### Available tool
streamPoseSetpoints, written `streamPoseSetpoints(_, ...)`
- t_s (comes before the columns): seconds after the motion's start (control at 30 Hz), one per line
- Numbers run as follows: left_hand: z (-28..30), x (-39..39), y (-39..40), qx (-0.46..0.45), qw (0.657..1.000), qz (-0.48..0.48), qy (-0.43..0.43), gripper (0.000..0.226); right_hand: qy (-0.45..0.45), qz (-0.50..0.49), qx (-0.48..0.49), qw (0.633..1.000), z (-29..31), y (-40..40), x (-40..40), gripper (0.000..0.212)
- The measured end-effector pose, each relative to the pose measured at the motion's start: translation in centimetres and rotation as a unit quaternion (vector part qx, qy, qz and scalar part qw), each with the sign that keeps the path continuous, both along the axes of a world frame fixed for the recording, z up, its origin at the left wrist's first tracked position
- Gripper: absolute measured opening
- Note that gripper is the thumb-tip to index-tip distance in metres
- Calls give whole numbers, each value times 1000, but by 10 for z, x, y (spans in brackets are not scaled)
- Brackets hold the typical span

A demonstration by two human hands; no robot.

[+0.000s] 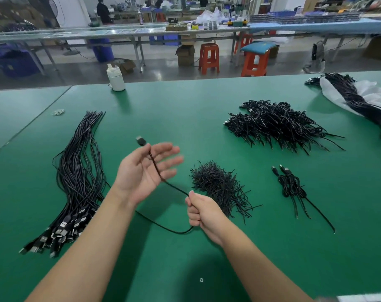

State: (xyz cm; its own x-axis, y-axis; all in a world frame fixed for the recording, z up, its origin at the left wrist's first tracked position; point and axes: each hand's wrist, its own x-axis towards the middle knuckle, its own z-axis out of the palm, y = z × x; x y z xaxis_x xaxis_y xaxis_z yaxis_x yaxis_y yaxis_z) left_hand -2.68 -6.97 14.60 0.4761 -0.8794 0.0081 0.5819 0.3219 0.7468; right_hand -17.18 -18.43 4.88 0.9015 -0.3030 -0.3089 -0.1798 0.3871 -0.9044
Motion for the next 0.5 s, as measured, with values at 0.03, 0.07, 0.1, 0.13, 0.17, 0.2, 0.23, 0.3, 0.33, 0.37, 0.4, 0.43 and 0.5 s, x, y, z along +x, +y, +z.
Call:
streamPoseSetpoints(0.03, -3, 1, 8, 47, 996, -67, -27, 41, -2, -9, 36, 999, -1, -1, 2, 35)
streamPoseSetpoints(0.07, -8, 2, 14, 100, 983, -144, -55, 40, -5, -14, 69, 998, -1, -3, 4, 35)
streamPoseSetpoints(0.1, -15, 2, 18, 162, 958, -218, -91, 42, -8, -11, 89, 996, 0, -6, 6, 36)
streamPoseSetpoints(0.13, -24, 1, 21, 232, 923, -275, -140, 45, -7, -1, 91, 996, 3, -8, 8, 38)
streamPoseSetpoints(0.17, -34, -2, 21, 304, 882, -305, -191, 46, -5, 14, 76, 997, 5, -10, 10, 39)
streamPoseSetpoints(0.2, -43, -6, 21, 364, 851, -300, -231, 46, -2, 29, 53, 998, 8, -10, 12, 40)
streamPoseSetpoints(0.23, -51, -9, 19, 400, 839, -266, -255, 45, -1, 42, 29, 999, 10, -10, 14, 40)
streamPoseSetpoints(0.3, -64, -12, 14, 392, 870, -150, -257, 42, -4, 52, -1, 999, 12, -6, 17, 40)
streamPoseSetpoints(0.33, -67, -13, 11, 364, 895, -92, -242, 40, -9, 55, -9, 998, 12, -4, 17, 40)
streamPoseSetpoints(0.37, -70, -14, 7, 328, 919, -41, -213, 38, -14, 60, -14, 998, 11, 0, 18, 40)
streamPoseSetpoints(0.4, -72, -17, 2, 291, 942, 2, -169, 38, -19, 65, -14, 998, 9, 3, 18, 40)
streamPoseSetpoints(0.43, -72, -19, -2, 255, 959, 39, -119, 39, -22, 72, -10, 997, 7, 6, 19, 40)
streamPoseSetpoints(0.5, -70, -24, -12, 179, 979, 99, -12, 45, -21, 85, -8, 996, 3, 12, 20, 41)
